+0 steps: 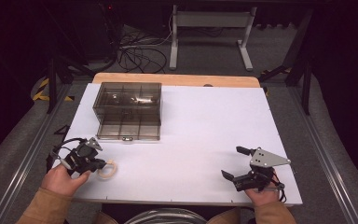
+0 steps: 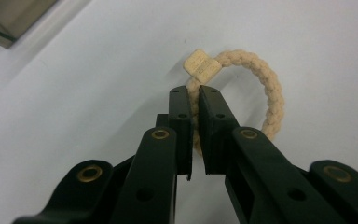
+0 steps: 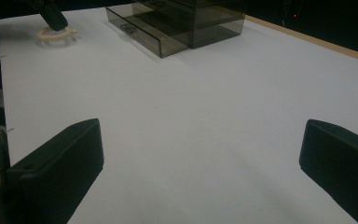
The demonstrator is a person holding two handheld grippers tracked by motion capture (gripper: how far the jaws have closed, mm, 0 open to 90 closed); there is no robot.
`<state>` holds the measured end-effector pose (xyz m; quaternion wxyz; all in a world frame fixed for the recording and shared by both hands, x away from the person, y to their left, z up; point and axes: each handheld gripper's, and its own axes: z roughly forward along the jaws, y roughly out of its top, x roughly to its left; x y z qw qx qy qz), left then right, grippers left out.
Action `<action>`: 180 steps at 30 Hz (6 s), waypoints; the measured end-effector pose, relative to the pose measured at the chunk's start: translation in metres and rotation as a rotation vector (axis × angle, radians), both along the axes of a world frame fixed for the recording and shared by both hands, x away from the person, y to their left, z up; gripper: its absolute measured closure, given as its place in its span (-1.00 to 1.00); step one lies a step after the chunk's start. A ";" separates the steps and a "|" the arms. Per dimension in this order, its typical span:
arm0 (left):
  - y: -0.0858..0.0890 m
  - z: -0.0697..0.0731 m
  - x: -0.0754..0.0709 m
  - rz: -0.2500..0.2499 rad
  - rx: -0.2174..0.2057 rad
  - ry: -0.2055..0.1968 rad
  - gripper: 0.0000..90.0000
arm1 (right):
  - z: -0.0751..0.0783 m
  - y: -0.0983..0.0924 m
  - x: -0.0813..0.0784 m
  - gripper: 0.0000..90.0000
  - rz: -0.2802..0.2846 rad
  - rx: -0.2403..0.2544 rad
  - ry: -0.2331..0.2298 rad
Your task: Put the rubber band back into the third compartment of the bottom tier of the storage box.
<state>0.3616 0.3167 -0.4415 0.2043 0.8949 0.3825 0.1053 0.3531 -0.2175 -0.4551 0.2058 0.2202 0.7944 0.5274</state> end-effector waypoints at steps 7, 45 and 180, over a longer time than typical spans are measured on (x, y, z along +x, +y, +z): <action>0.004 0.010 -0.002 0.011 -0.062 -0.062 0.88 | 0.000 0.001 0.000 -1.00 -0.002 -0.002 0.005; 0.008 0.046 -0.005 0.006 -0.221 -0.260 0.88 | -0.004 0.000 -0.002 -1.00 -0.002 -0.004 0.012; -0.098 0.006 0.121 -0.049 -0.096 -0.274 0.86 | -0.005 -0.004 -0.001 -1.00 0.019 0.016 0.027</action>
